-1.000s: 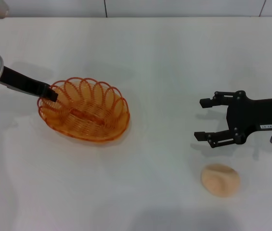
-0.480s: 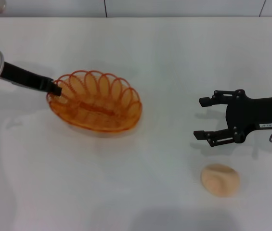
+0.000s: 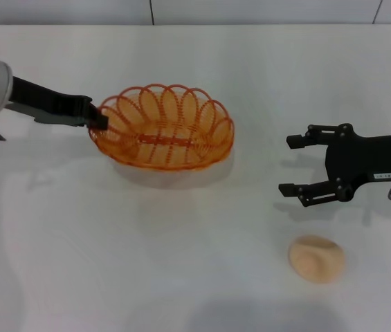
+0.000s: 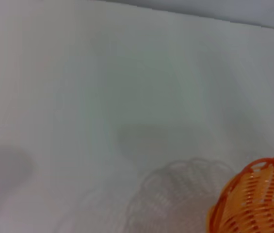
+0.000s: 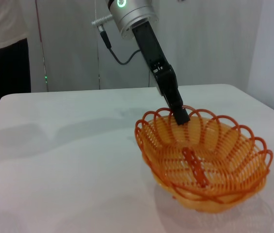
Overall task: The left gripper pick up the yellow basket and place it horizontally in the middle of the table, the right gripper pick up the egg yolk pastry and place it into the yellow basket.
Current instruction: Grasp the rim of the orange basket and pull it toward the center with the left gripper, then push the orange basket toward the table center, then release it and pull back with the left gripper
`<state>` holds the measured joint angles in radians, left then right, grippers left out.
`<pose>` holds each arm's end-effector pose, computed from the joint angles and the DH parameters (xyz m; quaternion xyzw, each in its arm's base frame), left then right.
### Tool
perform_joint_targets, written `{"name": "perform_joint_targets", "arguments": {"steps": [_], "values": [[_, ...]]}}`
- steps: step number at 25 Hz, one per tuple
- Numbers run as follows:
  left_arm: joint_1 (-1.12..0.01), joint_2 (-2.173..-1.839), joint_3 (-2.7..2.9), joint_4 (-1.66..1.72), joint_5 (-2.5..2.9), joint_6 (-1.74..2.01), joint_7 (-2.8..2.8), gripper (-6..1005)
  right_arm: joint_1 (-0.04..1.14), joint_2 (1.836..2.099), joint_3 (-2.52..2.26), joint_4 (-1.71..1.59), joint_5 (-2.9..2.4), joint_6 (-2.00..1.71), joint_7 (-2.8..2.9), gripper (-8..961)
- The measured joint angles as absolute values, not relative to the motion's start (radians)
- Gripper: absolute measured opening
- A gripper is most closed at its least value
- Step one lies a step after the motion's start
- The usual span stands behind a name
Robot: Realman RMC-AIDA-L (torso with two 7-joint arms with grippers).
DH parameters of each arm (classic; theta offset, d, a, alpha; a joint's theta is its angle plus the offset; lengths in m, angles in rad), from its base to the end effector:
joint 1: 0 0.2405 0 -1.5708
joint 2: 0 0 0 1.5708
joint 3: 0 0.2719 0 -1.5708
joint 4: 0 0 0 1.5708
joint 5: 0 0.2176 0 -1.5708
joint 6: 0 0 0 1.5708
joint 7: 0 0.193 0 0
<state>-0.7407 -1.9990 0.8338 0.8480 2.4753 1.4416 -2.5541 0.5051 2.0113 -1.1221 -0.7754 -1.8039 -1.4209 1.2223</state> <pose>-0.2613 0.4292 -0.0152 -0.8100 -0.5634 -0.0163 0.1616 0.2389 0.3693 -0.0596 -0.9794 0.0340 0.1566 0.1230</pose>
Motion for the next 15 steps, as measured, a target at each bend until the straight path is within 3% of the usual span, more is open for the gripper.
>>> {"name": "perform_joint_targets", "arguments": {"steps": [8,15], "values": [[-0.747,-2.063,0.915,0.859,2.497,1.427,-2.677,75,0.506,2.01,-1.118,-0.779,-1.804,-1.418,1.205,853],[-0.744,-2.079,1.092,0.875,2.443,1.348,-2.783,77,0.506,2.011,-1.118,-0.787,-1.804,-1.418,1.197,853]]}}
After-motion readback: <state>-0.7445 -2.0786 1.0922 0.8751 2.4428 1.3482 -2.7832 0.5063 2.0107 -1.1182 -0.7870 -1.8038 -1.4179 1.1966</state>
